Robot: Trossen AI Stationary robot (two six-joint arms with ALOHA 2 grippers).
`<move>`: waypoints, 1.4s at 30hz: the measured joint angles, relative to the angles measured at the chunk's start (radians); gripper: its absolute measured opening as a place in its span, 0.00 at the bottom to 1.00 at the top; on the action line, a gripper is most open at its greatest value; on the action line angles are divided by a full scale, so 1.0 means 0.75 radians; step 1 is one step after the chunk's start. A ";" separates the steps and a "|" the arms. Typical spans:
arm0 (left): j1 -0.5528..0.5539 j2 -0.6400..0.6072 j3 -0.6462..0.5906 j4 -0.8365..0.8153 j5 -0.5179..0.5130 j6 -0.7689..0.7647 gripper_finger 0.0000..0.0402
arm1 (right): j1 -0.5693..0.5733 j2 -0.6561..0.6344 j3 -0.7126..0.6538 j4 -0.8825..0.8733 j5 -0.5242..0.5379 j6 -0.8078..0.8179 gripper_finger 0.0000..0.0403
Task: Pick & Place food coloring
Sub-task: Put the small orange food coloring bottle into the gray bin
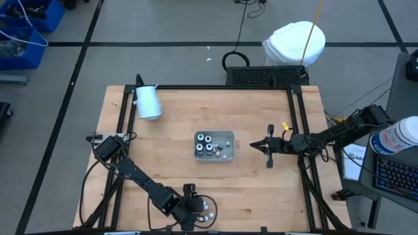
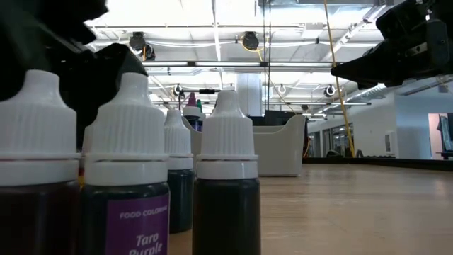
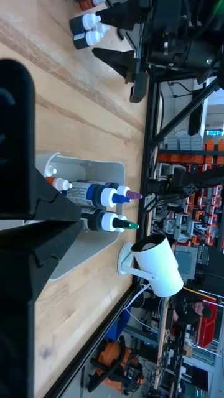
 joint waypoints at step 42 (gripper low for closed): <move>0.047 -0.076 0.024 -0.118 0.203 0.063 0.21 | 0.000 0.000 0.000 0.000 0.000 0.000 0.00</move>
